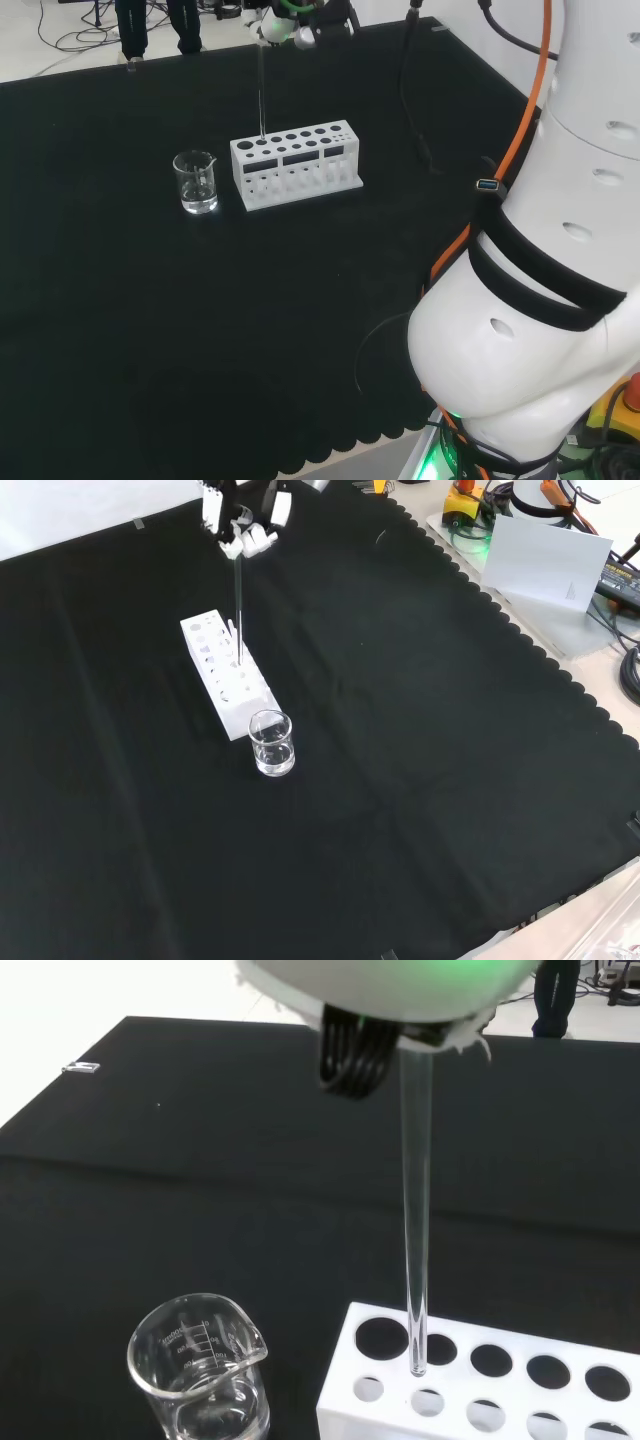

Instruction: Put the glass rod back on the white test tube rack.

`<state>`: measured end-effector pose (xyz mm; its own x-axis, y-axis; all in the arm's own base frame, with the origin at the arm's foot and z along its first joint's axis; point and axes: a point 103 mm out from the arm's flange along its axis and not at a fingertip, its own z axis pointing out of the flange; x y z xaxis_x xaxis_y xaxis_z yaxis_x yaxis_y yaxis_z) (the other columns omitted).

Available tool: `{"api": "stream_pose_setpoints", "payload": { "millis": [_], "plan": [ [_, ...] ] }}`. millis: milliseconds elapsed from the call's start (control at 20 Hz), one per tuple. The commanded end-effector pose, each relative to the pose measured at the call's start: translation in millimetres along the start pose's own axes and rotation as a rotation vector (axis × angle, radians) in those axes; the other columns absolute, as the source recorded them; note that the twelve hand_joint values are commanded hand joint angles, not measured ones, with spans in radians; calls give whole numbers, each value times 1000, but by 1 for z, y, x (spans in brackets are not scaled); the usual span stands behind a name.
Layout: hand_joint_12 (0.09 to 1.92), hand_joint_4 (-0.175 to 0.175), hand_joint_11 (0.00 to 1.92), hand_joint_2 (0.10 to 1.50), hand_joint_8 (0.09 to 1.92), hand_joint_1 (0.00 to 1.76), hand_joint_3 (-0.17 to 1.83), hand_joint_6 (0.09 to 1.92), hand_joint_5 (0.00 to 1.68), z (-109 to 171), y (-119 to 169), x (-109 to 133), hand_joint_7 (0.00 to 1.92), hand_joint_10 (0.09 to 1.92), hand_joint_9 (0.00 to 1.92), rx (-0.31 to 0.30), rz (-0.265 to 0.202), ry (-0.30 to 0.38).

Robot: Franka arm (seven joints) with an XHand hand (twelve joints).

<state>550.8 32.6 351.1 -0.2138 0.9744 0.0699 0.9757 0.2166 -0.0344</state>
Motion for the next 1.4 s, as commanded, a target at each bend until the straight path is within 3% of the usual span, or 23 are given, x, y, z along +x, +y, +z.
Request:
{"api": "stream_pose_setpoints", "payload": {
  "millis": [50, 1400],
  "plan": [
    [745, -175, 1744, 608, 1144, 1316, 855, 727, 1146, 14, 11, -4, 1215, 709, 1756, 5, 4, -2],
    [746, -175, 1745, 608, 1142, 1316, 854, 724, 1147, 28, 6, -11, 1216, 708, 1757, 30, -2, 9]
  ]
}}
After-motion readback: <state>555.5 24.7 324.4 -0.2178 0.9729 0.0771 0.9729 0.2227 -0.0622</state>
